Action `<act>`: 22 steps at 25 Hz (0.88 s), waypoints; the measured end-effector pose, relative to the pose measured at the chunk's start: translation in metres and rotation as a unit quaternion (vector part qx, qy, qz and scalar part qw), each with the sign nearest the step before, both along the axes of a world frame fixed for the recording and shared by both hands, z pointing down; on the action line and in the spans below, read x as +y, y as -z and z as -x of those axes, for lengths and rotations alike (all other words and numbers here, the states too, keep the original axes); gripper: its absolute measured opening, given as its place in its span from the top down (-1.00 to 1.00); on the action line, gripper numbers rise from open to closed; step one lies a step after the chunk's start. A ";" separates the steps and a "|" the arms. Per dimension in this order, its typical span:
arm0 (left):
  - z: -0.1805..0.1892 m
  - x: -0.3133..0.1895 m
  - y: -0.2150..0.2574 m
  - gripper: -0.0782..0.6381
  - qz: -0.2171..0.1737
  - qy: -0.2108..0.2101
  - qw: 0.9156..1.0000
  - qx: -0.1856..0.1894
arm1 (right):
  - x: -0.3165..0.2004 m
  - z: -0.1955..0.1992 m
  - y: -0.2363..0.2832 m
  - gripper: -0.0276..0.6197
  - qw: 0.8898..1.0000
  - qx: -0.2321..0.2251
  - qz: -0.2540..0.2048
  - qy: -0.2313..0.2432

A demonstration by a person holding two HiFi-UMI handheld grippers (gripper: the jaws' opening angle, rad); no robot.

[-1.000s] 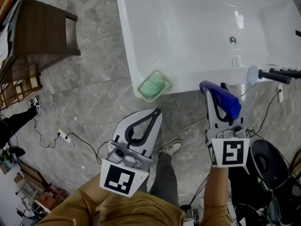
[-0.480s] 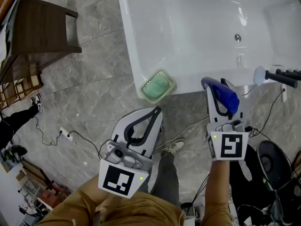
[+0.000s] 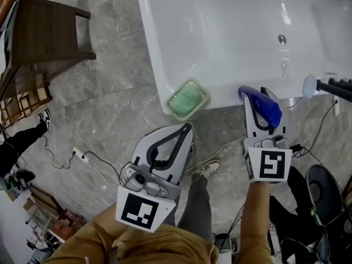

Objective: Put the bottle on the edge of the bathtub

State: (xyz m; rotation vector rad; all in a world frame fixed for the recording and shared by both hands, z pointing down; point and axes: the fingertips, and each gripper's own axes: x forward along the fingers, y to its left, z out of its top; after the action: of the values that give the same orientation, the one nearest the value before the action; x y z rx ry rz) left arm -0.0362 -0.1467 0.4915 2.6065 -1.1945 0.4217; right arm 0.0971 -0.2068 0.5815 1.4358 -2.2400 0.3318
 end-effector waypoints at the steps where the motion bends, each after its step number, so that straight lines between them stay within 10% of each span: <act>1: 0.000 -0.001 0.000 0.76 0.000 0.000 1.000 0.000 | -0.001 0.000 -0.002 0.42 1.000 0.001 0.000 -0.001; 22: -0.001 -0.009 -0.011 0.76 0.012 0.014 1.000 0.008 | -0.013 0.004 -0.015 0.42 1.000 0.000 -0.012 -0.002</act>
State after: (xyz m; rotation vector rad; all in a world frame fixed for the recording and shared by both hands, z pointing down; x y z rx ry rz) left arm -0.0352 -0.1555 0.5026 2.5649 -1.2131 0.4074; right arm 0.0929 -0.2198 0.5966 1.4530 -2.2493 0.3069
